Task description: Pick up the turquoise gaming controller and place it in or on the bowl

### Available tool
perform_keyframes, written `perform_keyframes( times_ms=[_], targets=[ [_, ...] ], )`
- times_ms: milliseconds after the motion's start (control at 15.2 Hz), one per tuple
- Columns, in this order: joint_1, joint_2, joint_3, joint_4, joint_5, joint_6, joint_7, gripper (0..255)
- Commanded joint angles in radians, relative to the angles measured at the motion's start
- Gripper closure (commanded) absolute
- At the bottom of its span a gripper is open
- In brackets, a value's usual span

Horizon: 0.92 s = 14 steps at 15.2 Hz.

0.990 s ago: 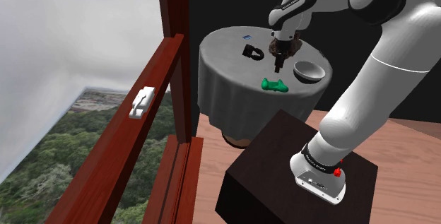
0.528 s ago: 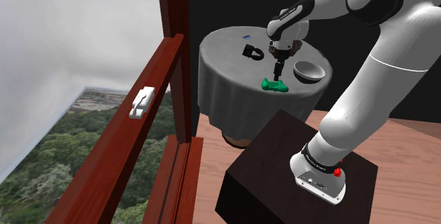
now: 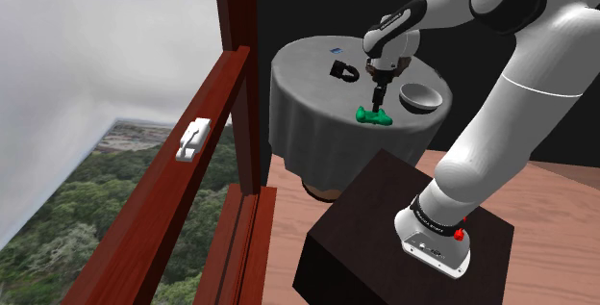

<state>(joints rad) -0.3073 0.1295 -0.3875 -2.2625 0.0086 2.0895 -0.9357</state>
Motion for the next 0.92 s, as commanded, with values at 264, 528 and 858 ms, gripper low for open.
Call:
perform_keyframes(
  times_ms=[264,528,858],
  targets=[
    [0.0,0.0,0.0,0.0,0.0,0.0,-0.001,255],
    [0.0,-0.001,0.0,0.0,0.0,-0.001,0.0,255],
    [0.014,-0.288,0.018,-0.432,-0.305,0.569,-0.024,0]
  ],
)
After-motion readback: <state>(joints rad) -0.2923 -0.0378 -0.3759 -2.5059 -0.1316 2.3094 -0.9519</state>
